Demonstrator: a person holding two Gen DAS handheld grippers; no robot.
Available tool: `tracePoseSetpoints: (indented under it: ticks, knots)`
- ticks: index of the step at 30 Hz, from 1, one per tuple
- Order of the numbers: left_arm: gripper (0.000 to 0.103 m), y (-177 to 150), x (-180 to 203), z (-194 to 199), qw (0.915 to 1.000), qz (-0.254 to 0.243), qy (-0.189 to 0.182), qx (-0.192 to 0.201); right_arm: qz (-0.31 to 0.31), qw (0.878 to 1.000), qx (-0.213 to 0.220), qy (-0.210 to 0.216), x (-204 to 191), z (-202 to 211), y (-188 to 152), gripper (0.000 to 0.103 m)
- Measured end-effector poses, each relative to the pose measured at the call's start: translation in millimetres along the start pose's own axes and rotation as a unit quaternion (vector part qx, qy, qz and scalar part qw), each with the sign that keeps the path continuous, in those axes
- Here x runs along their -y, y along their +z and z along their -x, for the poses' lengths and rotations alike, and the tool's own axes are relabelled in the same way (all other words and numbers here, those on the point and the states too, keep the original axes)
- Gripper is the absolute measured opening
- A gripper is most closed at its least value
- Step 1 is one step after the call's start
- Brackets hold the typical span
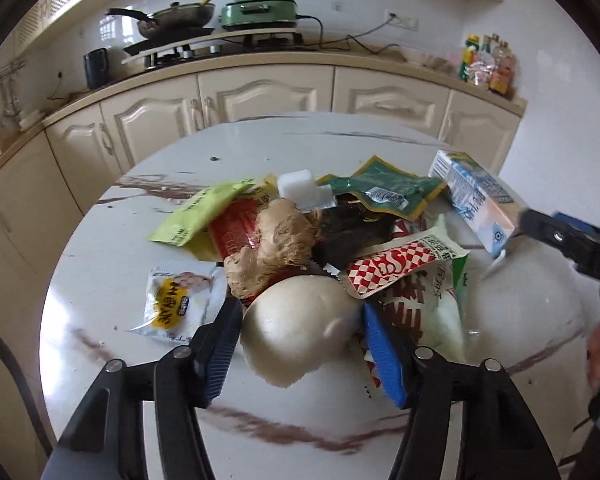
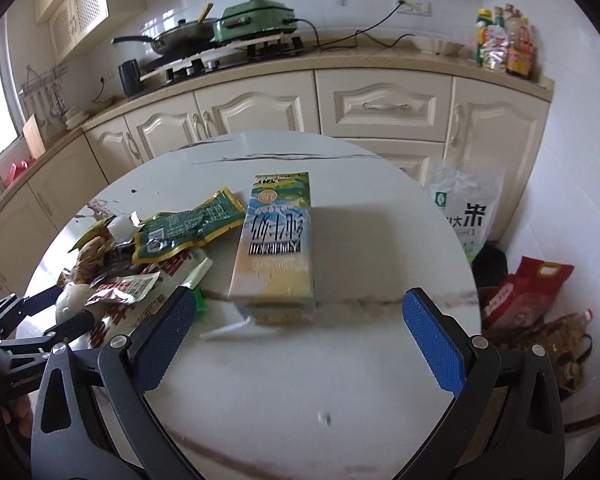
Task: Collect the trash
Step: 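Grasp the milk carton with the right gripper while the left gripper grasps the white bun, then carry carton and bun over the blue bin and open both grippers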
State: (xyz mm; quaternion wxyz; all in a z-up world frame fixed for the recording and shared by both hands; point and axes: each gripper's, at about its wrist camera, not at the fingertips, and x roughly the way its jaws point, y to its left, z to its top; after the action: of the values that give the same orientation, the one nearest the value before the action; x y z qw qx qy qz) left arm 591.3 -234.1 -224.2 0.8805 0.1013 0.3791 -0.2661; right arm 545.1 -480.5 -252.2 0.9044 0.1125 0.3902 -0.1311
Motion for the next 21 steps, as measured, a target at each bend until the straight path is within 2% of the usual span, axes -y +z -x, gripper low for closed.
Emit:
tracePoseSetpoints:
  ticks: [8, 9, 10, 11, 12, 13, 17, 21]
  knots:
    - [0.051, -4, 0, 7, 0.9999, 0.006, -0.009, 0.002, 0.025, 0.998, -0.051, 0.002, -5, -50, 23, 0.102]
    - [0.051, -6, -1, 10, 0.9999, 0.011, -0.012, 0.004, 0.027, 0.998, -0.056, 0.001, -5, -55, 24, 0.093]
    - [0.051, -6, -5, 20, 0.9998, 0.015, -0.013, 0.005, 0.029, 0.998, -0.062, 0.003, -5, -59, 25, 0.072]
    - [0.051, -7, -7, 26, 0.9997, 0.019, -0.016, 0.008, 0.034, 0.997, -0.071, 0.01, -6, -64, 25, 0.06]
    - [0.051, -8, -8, 31, 0.9995, 0.023, -0.017, 0.011, 0.035, 0.997, -0.074, 0.014, -6, -66, 24, 0.05]
    - [0.051, -9, -9, 36, 0.9994, 0.028, -0.018, 0.013, 0.039, 0.997, -0.07, 0.007, -6, -64, 23, 0.046]
    - [0.051, -12, -12, 57, 0.9983, 0.04, -0.032, 0.028, 0.025, 0.997, -0.066, 0.017, -3, -55, 20, 0.046]
    - [0.051, -17, -18, 91, 0.9968, 0.044, -0.042, 0.051, 0.012, 0.999, -0.047, 0.015, 1, -26, 22, 0.046]
